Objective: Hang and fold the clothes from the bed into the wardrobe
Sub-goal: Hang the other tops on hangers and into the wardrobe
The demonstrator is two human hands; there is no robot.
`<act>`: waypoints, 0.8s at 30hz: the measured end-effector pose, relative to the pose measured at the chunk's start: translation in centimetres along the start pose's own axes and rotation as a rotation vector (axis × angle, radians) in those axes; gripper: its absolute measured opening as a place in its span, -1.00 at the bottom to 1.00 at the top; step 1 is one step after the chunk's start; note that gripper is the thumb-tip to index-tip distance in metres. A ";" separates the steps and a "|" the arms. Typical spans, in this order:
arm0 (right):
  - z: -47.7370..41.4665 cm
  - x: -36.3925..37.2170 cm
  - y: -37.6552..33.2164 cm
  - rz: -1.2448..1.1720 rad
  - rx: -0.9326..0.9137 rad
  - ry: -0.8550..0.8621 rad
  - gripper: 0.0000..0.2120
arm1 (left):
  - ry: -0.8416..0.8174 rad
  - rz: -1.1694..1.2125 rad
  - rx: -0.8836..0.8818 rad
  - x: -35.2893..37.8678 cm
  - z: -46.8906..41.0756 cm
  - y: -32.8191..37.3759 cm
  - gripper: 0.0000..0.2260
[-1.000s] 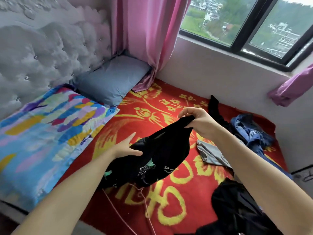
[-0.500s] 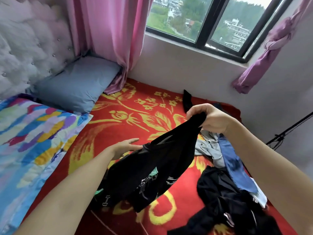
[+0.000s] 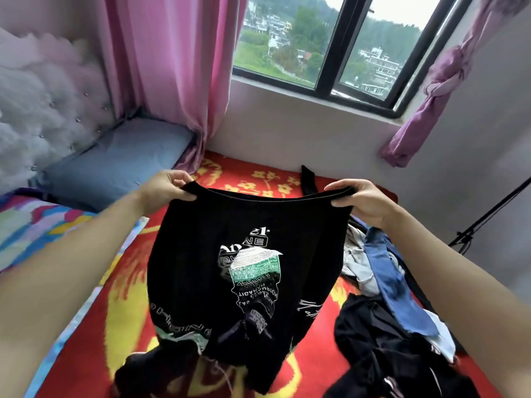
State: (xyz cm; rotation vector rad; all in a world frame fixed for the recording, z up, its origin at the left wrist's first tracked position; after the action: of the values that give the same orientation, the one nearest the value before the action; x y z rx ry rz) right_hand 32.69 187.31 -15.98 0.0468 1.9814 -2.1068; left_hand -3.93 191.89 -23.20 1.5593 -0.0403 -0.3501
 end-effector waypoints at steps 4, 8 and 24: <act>-3.0 1.1 -3.1 0.002 -0.097 0.143 -0.58 | 0.177 -0.230 0.166 -4.9 -0.8 7.1 -0.70; -5.6 2.2 -6.6 -0.112 -0.211 0.292 -0.64 | 0.356 -0.393 0.286 -8.7 -0.3 12.3 -0.72; -6.6 12.9 26.4 0.366 0.490 0.122 -0.88 | 0.097 -0.110 -0.593 -2.4 9.2 -22.1 -0.79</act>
State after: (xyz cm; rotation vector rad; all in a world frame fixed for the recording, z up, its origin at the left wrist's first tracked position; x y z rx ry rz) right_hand 24.51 190.57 -44.76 0.5883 1.3309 -2.3113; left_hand -12.71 184.13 -44.27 0.9903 0.2090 -0.3349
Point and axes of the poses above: each hand's wrist, its own z-axis away from the middle knuckle, its own x-axis out of the palm, y = z × x, the point moved 5 cm from there along -z, towards the middle knuckle, and after that the axes turned 1 degree about -z, right-handed, at the moved point
